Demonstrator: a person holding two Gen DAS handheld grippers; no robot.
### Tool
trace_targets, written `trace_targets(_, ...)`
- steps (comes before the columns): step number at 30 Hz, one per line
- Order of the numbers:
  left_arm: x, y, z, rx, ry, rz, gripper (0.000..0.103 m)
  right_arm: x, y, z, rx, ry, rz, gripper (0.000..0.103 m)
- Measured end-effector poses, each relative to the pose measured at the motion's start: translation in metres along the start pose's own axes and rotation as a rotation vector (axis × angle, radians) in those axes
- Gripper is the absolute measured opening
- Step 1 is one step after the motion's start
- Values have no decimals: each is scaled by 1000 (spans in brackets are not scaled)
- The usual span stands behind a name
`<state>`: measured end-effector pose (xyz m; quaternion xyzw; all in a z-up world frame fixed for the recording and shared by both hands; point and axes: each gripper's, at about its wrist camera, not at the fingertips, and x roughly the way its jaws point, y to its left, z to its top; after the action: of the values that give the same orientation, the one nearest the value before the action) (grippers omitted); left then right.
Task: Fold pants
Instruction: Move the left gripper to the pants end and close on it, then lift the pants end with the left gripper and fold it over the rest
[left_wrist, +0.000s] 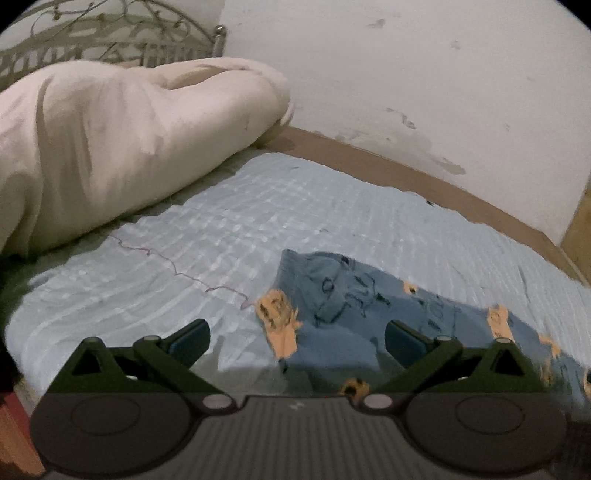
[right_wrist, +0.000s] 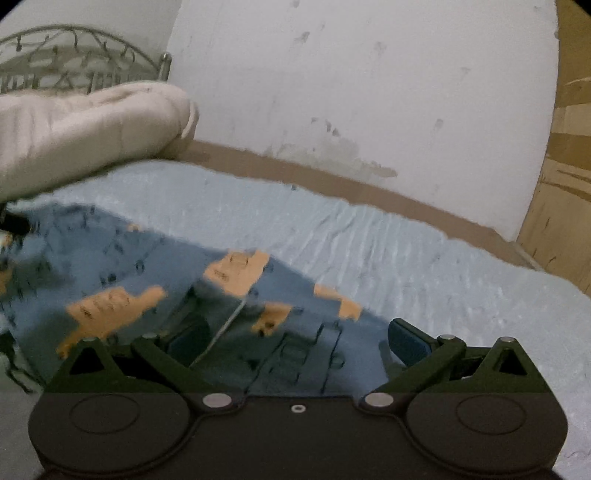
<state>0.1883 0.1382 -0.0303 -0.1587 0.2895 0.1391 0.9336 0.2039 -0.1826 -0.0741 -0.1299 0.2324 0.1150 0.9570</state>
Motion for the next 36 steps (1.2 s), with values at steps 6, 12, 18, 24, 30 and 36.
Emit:
trace_targets(6, 13, -19, 1, -60, -48, -28, 102, 3, 2, -5, 2, -12, -9, 102)
trace_targets(12, 12, -32, -10, 51, -99, -55, 102, 3, 7, -7, -22, -15, -29, 102)
trace_targets(18, 15, -12, -11, -45, -71, -117, 102, 3, 16, -8, -63, -26, -66, 102)
trace_targets(24, 25, 15, -12, -190, -4, -166, 102, 2, 22, -9, -98, -40, -98, 102)
trace_targets(30, 35, 28, -14, -252, 20, -211, 102, 2, 22, -9, -100, -41, -100, 102)
trace_targets(36, 35, 49, -18, -375, -46, -302, 99, 2, 23, -9, -101, -45, -101, 102)
